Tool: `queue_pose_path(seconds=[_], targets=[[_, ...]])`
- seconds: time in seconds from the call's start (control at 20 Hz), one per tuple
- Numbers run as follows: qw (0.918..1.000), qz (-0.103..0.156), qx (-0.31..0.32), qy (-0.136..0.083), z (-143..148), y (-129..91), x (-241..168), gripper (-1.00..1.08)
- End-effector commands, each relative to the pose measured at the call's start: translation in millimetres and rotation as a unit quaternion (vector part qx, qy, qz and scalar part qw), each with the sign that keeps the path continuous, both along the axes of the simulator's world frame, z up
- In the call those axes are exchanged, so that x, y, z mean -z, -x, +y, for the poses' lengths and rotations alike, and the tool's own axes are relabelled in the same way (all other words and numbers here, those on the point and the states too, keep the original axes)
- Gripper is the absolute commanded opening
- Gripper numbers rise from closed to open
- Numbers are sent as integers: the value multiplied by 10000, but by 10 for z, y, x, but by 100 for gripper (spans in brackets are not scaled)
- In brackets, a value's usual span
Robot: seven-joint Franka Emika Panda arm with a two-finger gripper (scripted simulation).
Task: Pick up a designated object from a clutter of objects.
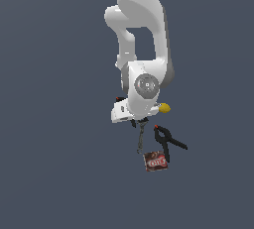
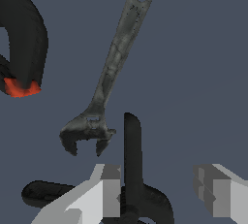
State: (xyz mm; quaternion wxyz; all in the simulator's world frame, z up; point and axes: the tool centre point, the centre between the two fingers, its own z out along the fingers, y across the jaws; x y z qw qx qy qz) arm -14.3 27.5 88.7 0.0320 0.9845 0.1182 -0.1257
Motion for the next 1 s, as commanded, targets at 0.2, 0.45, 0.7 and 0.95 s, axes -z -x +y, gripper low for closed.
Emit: queue_pose_path(seconds=[0.2,0.45,0.7,0.95], targets=[[9996,174,-200,5,51,98,324,28],[9996,200,-222,5,57,115,363,28],[9995,201,-225,5,48,141,452,28],[9995,204,-231,3,30,198,629,28]])
